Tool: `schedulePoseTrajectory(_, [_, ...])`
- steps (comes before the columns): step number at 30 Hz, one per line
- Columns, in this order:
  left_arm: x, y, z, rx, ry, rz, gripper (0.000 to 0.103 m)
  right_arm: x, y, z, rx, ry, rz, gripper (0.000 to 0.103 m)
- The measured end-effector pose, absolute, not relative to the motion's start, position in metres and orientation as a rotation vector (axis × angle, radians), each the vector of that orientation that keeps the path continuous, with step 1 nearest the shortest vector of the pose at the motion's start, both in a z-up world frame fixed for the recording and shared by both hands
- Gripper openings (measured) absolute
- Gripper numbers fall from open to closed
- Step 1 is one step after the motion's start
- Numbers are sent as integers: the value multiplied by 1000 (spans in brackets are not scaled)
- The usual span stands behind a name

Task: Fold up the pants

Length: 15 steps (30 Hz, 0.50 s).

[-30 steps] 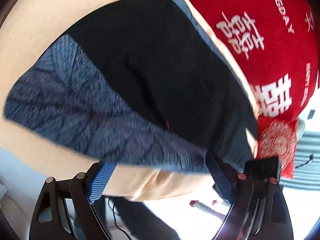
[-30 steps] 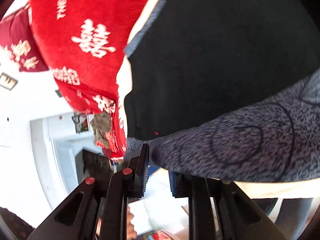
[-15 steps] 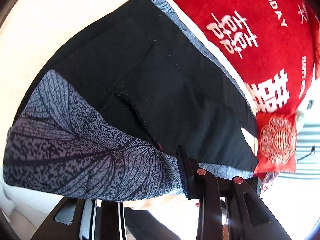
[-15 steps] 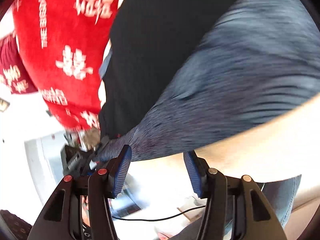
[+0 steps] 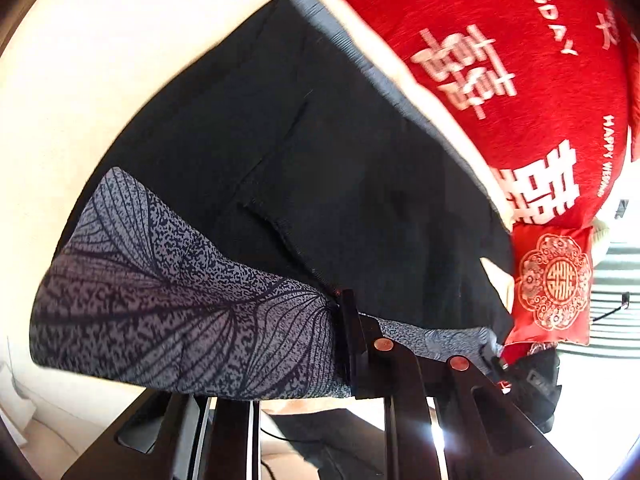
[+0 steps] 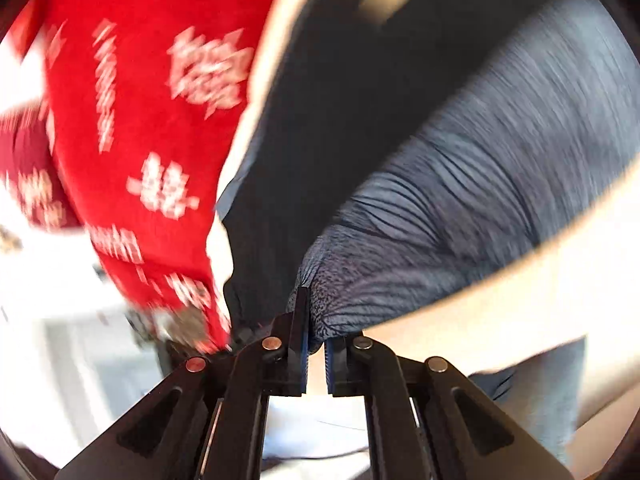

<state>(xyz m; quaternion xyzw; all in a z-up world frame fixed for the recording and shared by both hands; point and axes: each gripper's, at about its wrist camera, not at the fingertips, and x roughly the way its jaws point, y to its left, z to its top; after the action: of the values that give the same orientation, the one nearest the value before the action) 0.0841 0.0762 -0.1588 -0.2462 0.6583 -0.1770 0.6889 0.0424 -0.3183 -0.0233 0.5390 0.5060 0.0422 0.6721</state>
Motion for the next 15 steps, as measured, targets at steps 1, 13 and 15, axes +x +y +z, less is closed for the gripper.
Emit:
schedulePoseTrajectory(1, [88,74,-152,-553,1463,-396,19,51,-324,-17,1172,1157,124,7])
schedulePoseTrajectory(13, [243,7,-125,-504,1323,-330,20,260,-400,-56,1155,1333,302,10])
schedulePoseTrajectory(15, [276,-7,-145,-458,1328,-282,21,297,-404,-86,1167,1389,297,10])
